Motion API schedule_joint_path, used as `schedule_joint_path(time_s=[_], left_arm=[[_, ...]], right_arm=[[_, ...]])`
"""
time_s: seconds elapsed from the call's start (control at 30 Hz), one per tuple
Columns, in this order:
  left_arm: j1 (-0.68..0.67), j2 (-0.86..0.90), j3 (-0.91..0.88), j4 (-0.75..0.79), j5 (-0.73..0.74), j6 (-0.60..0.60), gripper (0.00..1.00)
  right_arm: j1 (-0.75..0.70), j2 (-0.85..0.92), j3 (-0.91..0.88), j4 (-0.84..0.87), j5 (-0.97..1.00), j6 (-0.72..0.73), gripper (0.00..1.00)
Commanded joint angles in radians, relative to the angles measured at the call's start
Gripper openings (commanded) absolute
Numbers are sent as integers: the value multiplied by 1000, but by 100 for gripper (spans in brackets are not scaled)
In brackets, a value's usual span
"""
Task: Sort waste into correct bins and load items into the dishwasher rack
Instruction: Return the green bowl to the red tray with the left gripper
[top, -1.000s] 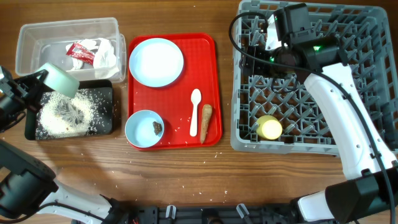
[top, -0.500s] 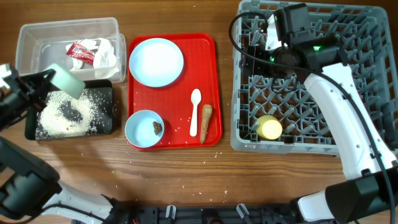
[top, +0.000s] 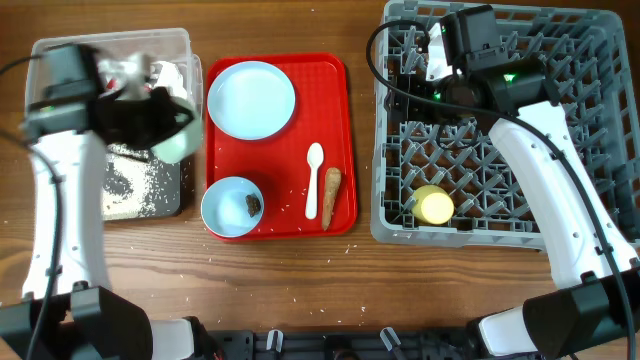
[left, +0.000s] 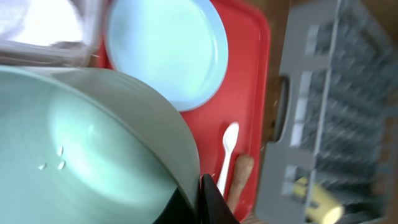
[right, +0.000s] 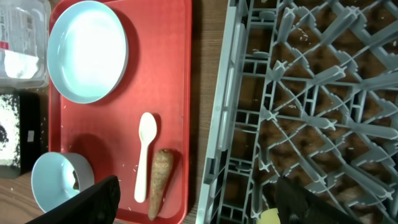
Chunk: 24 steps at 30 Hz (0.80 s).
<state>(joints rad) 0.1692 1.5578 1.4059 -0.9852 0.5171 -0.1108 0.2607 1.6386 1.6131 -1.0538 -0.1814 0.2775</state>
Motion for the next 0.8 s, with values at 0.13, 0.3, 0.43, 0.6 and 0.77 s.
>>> schedule_joint_path(time_s=[0.13,0.3,0.43,0.6,0.77], left_arm=[[-423,72,-2,97,-471,5,4],[-603,253,-2,175,-541,-3,4],[-674,375,-2,208,-541,-3,4],[-716,416,2,208,-541,-10,25],[-701,377,55,100,-557,-140,53]], right_arm=[[0,17,16,2,10,-29,81],[0,17,16,-5,22,-39,81],[0,17,16,-6,26,-40,81],[0,17,15,-5,29,-42,81],[0,17,16,-8,29,-42,82]])
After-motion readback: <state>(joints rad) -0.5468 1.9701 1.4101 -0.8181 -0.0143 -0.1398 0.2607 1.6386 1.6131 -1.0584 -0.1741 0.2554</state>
